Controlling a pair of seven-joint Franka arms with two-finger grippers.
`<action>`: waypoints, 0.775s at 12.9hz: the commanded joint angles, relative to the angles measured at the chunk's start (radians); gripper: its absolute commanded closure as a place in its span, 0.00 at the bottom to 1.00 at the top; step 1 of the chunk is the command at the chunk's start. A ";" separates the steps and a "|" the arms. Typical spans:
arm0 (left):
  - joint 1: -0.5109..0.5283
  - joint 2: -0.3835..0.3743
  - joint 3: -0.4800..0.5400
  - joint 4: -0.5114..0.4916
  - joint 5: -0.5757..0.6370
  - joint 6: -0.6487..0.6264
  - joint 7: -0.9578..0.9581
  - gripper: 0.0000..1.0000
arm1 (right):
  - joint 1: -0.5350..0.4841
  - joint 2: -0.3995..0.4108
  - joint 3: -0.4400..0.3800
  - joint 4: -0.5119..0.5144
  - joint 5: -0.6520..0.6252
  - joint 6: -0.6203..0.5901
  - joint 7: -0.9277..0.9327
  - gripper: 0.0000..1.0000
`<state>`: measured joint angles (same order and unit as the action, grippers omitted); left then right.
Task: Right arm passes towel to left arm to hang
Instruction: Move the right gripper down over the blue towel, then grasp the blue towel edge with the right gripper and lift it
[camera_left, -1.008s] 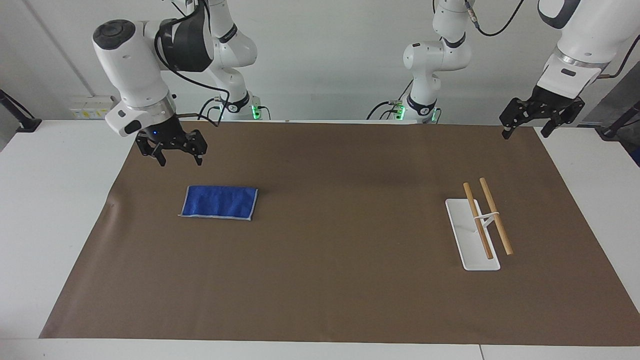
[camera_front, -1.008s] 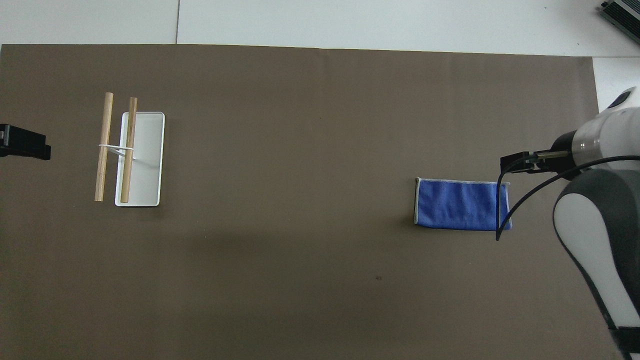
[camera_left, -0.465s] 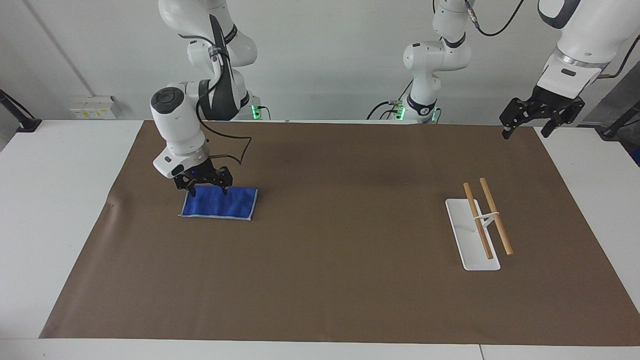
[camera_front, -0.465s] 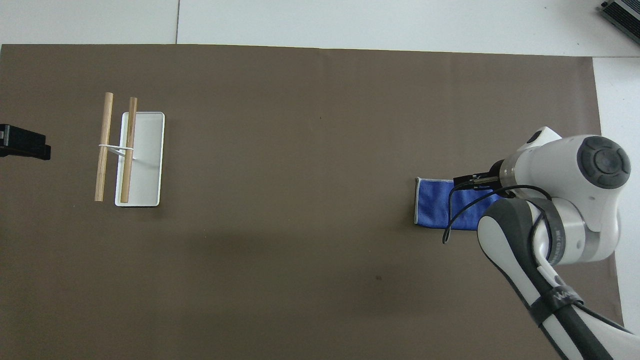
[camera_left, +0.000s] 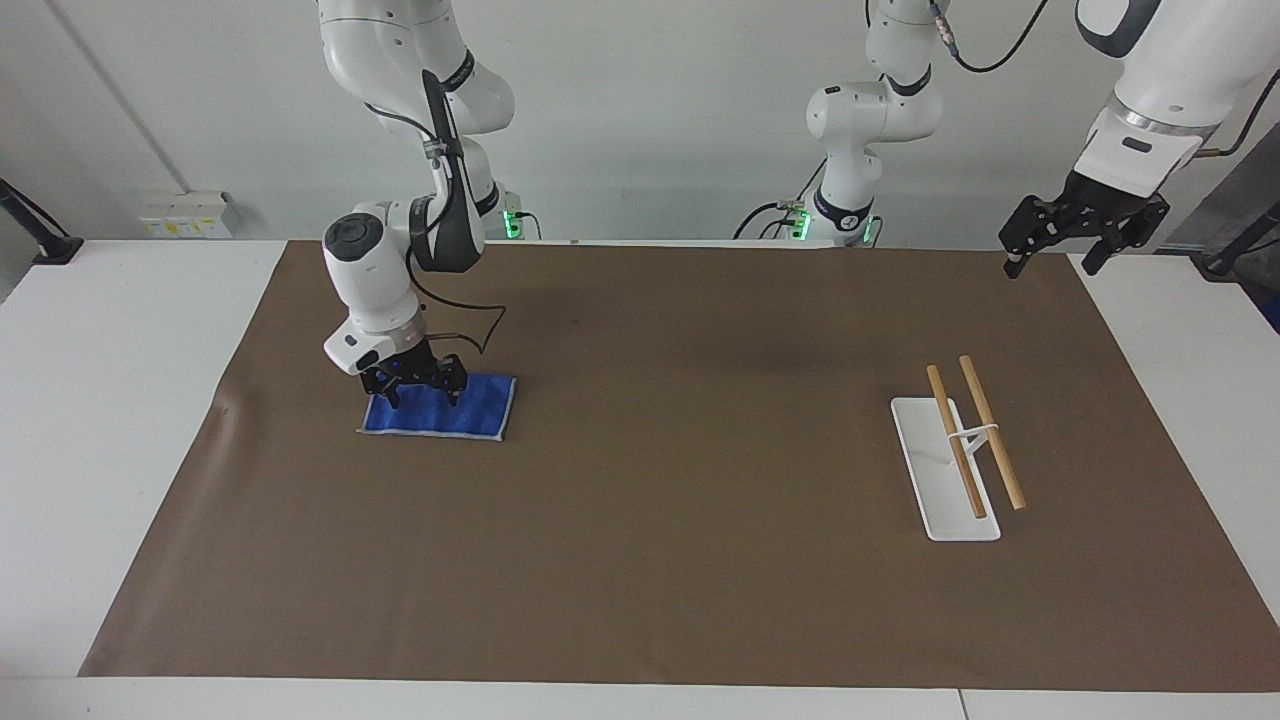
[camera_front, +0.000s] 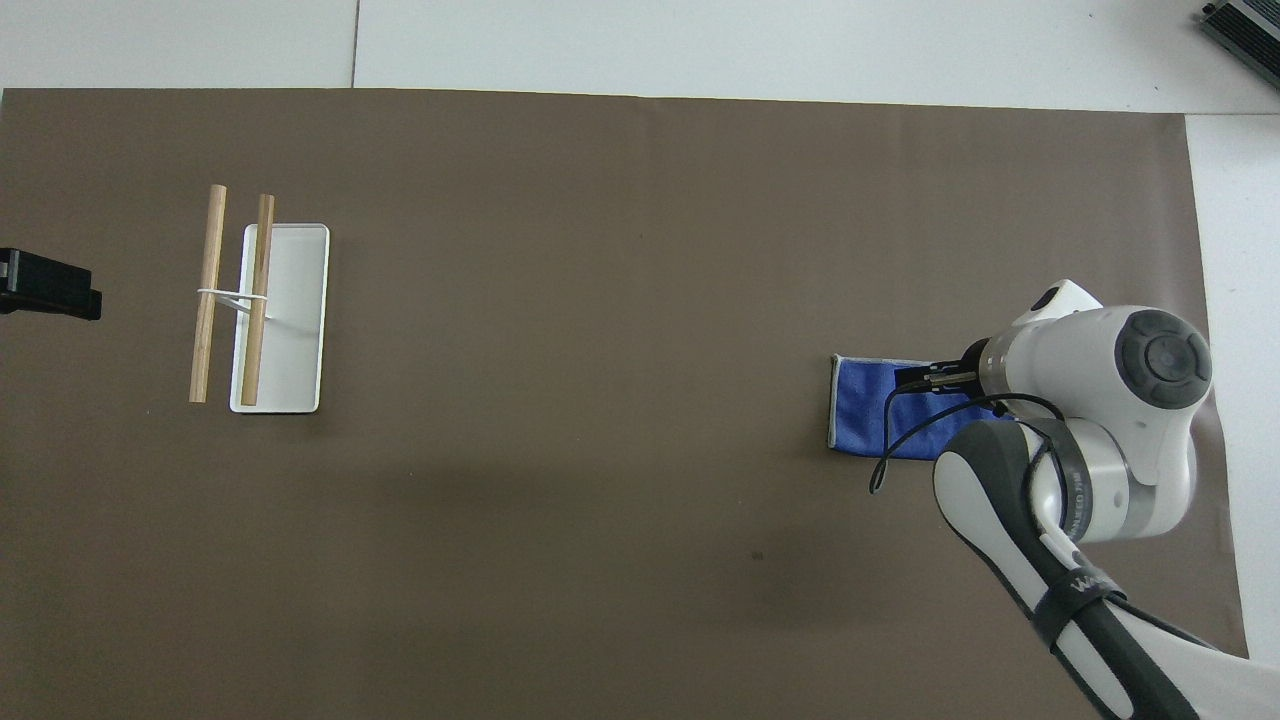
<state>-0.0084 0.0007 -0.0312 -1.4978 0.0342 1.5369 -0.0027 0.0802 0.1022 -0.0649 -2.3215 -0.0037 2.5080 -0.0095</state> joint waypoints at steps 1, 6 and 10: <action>0.002 -0.030 -0.003 -0.035 0.015 0.011 0.004 0.00 | -0.014 0.010 0.007 -0.036 0.013 0.063 -0.007 0.00; 0.004 -0.030 -0.003 -0.035 0.015 0.011 0.004 0.00 | -0.014 0.013 0.007 -0.050 0.013 0.072 -0.009 0.24; 0.004 -0.030 -0.003 -0.035 0.015 0.011 0.004 0.00 | -0.010 0.014 0.007 -0.045 0.013 0.068 0.000 0.99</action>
<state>-0.0084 0.0007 -0.0312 -1.4978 0.0342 1.5369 -0.0027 0.0732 0.1181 -0.0640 -2.3586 -0.0037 2.5579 -0.0096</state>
